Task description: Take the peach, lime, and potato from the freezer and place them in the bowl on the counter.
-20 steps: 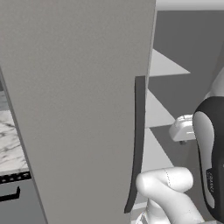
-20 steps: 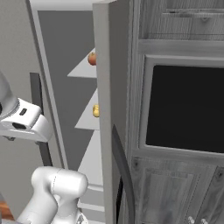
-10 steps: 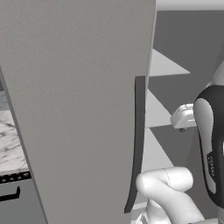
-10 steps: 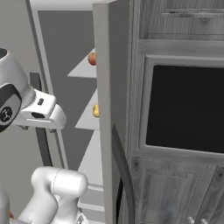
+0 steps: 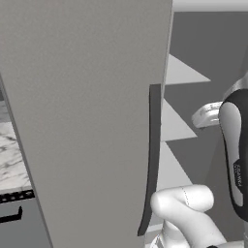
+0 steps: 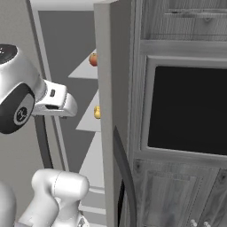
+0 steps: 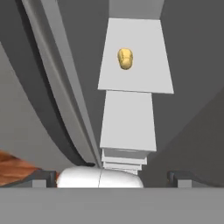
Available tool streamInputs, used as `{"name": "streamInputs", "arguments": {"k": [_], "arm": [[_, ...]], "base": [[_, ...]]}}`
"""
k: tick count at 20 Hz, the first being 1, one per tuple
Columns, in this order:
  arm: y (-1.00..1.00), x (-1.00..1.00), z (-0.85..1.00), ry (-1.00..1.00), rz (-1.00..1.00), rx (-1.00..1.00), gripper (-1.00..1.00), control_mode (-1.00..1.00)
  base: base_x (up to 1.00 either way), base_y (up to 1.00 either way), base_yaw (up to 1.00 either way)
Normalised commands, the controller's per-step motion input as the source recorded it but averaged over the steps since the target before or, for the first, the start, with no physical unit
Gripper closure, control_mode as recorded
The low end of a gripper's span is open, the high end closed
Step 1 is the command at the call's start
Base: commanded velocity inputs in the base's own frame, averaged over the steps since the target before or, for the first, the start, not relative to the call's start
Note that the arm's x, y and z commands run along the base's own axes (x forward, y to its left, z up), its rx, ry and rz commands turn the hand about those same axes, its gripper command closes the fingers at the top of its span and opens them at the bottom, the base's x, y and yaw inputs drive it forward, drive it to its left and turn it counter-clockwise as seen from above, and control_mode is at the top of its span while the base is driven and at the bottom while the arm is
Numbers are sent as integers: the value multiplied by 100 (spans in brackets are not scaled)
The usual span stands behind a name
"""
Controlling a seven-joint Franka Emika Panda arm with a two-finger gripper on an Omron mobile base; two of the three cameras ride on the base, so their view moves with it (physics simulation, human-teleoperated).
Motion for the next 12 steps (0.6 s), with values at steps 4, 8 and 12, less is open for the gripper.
{"name": "streamInputs", "arguments": {"k": [4, 8, 12], "arm": [[0, 4, 24, -27, 4, 0, -100, -100], [-5, 36, 34, -9, 0, 0, -100, -100], [-9, 50, 29, 0, 0, 1, -100, -100]], "base": [[0, 0, 0], [0, 0, 0], [0, 0, 0]]}}
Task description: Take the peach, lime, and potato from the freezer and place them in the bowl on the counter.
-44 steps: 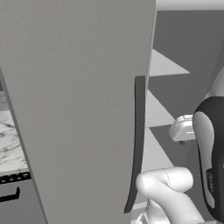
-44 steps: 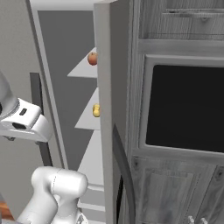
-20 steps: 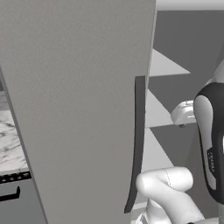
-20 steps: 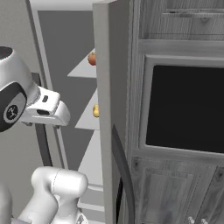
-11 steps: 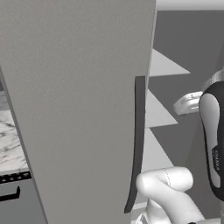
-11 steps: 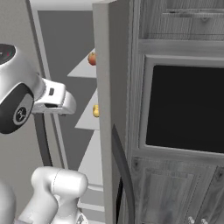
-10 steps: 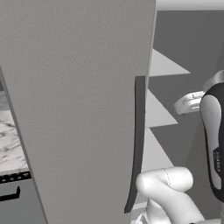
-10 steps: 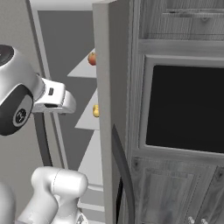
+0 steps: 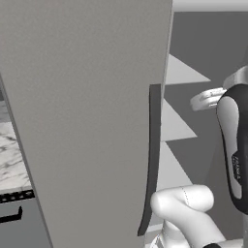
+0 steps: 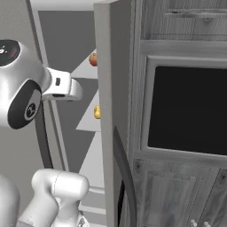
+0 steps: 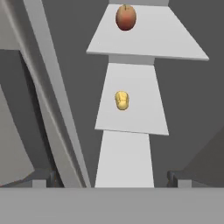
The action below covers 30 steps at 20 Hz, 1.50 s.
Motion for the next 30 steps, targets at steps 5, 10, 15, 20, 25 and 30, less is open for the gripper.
{"name": "streamInputs", "arguments": {"k": [5, 10, 15, 20, 25, 30], "arm": [[-3, 52, 10, 0, 0, 0, -100, -100], [0, 55, 0, 0, 0, 0, -100, -100], [-4, 59, 0, 0, 1, 1, -100, -100], [-7, 34, 3, -6, 1, 5, -100, -100], [-11, 22, 24, -1, 0, 5, -100, -100], [0, 41, 21, -5, 0, 1, -100, -100]], "base": [[0, 0, 0], [0, 0, 0], [0, 0, 0], [0, 0, 0], [0, 0, 0], [0, 0, 0]]}}
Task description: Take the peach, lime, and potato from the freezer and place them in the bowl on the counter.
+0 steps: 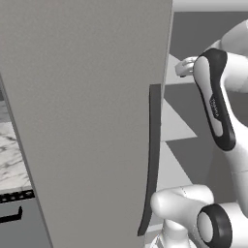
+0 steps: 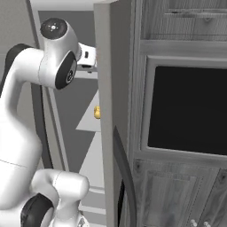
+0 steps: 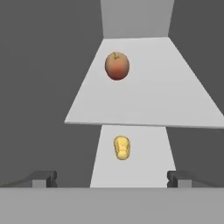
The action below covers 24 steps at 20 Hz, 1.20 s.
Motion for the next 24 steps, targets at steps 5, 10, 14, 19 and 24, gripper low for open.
{"name": "streamInputs", "arguments": {"k": [5, 10, 14, 19, 24], "arm": [[0, 60, 6, 0, 5, 0, -100, -100], [0, 55, -3, -2, 7, 0, -100, -100], [0, 42, -22, -1, 7, 0, -100, -100], [0, 41, -12, 0, 6, 0, -100, -100], [0, 38, -7, 0, 3, 0, -100, -100]], "base": [[0, 0, 0], [0, 0, 0], [0, 0, 0], [0, 0, 0], [0, 0, 0]]}}
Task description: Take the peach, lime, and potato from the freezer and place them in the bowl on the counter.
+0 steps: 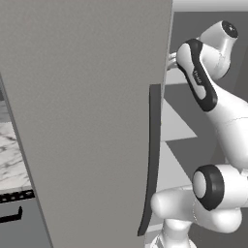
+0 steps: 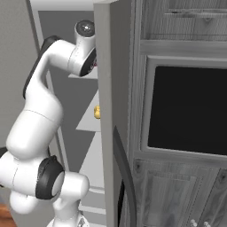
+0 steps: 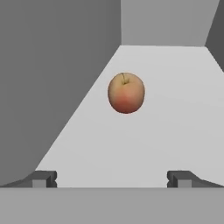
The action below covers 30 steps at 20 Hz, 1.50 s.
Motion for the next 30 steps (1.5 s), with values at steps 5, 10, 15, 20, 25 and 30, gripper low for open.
{"name": "streamInputs", "arguments": {"k": [5, 10, 15, 20, 25, 30], "arm": [[5, 36, -5, 0, 1, 0, -100, -100], [10, 30, 0, 0, 0, 0, -100, -100], [9, 26, -2, 0, 0, 0, -100, -100], [0, 31, -1, 0, 0, 0, -100, -100], [0, 21, -5, 0, 0, 0, -100, -100], [0, 20, -6, 0, 0, 0, -100, -100]], "base": [[0, 0, 0], [0, 0, 0], [0, 0, 0], [0, 0, 0], [0, 0, 0], [0, 0, 0]]}}
